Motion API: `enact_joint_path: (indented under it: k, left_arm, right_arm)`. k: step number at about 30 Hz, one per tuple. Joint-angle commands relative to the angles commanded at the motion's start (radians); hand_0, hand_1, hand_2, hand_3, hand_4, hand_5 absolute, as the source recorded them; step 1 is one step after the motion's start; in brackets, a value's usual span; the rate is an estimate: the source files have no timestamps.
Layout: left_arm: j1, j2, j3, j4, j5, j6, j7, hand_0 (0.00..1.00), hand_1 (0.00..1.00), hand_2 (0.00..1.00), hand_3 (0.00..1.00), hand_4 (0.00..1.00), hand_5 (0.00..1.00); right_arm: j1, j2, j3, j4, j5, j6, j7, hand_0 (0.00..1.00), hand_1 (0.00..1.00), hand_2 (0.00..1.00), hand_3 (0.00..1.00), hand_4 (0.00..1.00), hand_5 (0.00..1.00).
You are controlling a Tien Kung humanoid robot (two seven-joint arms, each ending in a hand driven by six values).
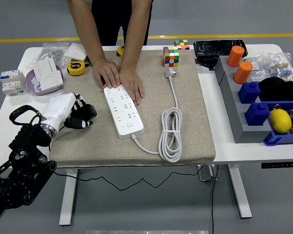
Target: Pick up the plug,place it near the board,insert it into the board,press the button
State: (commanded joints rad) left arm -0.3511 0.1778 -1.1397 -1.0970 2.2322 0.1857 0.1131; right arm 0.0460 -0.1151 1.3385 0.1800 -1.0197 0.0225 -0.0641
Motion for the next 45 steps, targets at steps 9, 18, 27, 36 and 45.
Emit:
enact_joint_path:
  k: [9,18,27,36,45]
  left_arm:
    - [-0.127,0.021,0.152,0.023,-0.043,-0.008,0.0,0.503,0.423,0.303,0.332,0.707,0.013]
    - [-0.186,0.0,0.246,0.119,-0.065,-0.005,-0.017,0.513,0.452,0.316,0.332,0.69,0.022]
    - [-0.22,-0.025,0.251,0.176,-0.058,-0.002,-0.023,0.514,0.458,0.318,0.333,0.685,0.028]
    - [-0.219,-0.02,0.262,0.19,-0.048,-0.011,-0.021,0.516,0.472,0.325,0.334,0.676,0.027]
    - [-0.23,-0.024,0.269,0.202,-0.042,-0.016,-0.019,0.519,0.483,0.331,0.334,0.671,0.03]
  right_arm:
    - [0.005,-0.002,-0.005,0.0,-0.002,0.0,-0.002,0.805,0.723,0.716,0.694,0.998,0.784]
    - [0.003,0.001,-0.009,0.0,-0.007,-0.001,-0.005,0.805,0.723,0.715,0.692,0.998,0.783]
    - [0.005,-0.005,-0.011,0.0,-0.009,-0.001,-0.007,0.803,0.723,0.716,0.691,0.998,0.784]
    - [0.003,-0.004,-0.008,0.0,-0.009,-0.001,-0.007,0.803,0.723,0.716,0.692,0.998,0.784]
    - [0.006,-0.004,-0.012,0.0,-0.003,-0.001,-0.005,0.806,0.723,0.716,0.691,0.998,0.783]
